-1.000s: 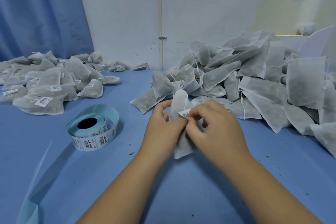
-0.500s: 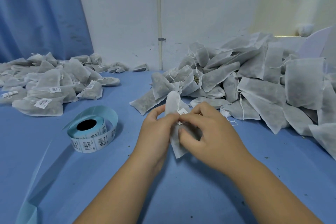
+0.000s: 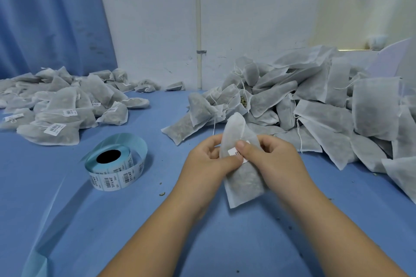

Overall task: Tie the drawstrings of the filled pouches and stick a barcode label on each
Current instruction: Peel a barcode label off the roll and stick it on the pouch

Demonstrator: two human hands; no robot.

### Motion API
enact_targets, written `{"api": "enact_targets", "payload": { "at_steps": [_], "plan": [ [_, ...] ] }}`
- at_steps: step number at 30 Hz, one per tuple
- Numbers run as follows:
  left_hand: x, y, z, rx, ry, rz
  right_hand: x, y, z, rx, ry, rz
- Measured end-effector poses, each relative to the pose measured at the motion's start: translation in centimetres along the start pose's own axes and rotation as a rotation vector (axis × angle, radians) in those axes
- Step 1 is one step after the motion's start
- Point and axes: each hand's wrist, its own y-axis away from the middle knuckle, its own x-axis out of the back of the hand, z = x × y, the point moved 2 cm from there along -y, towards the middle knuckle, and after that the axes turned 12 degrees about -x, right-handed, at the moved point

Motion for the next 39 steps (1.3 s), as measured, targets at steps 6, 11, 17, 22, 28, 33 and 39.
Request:
{"api": "enact_targets", "payload": {
  "at_steps": [6, 11, 17, 22, 28, 33, 39],
  "plan": [
    [-0.1, 0.2, -0.3, 0.100, -0.033, -0.058, 0.2, -0.1, -0.1, 0.048, -0.036, 0.061],
    [0.0, 0.0, -0.2, 0.107, 0.026, -0.029, 0.5, -0.4, 0.0, -0.030, -0.072, 0.045],
    [-0.1, 0.3, 0.3, 0.092, -0.049, 0.137, -0.2, 0.0, 0.3, -0.105, -0.102, -0.255],
    [1.1, 0.6, 1.8, 0.068, -0.149, 0.261, -1.2, 0.9, 0.0, -0.103, -0.073, -0.393],
    [3.3, 1.3, 5.2, 0.155, -0.226, 0.076, -2.7, 1.7, -0.6, -0.045, -0.216, -0.338],
    [6.0, 2.7, 8.2, 0.274, -0.329, -0.137, -5.4, 1.9, -1.8, -0.053, -0.235, -0.287],
    [13.6, 2.1, 11.2, 0.031, -0.241, 0.264, -11.9, 1.1, -4.9, -0.028, -0.156, -0.327]
  ]
}}
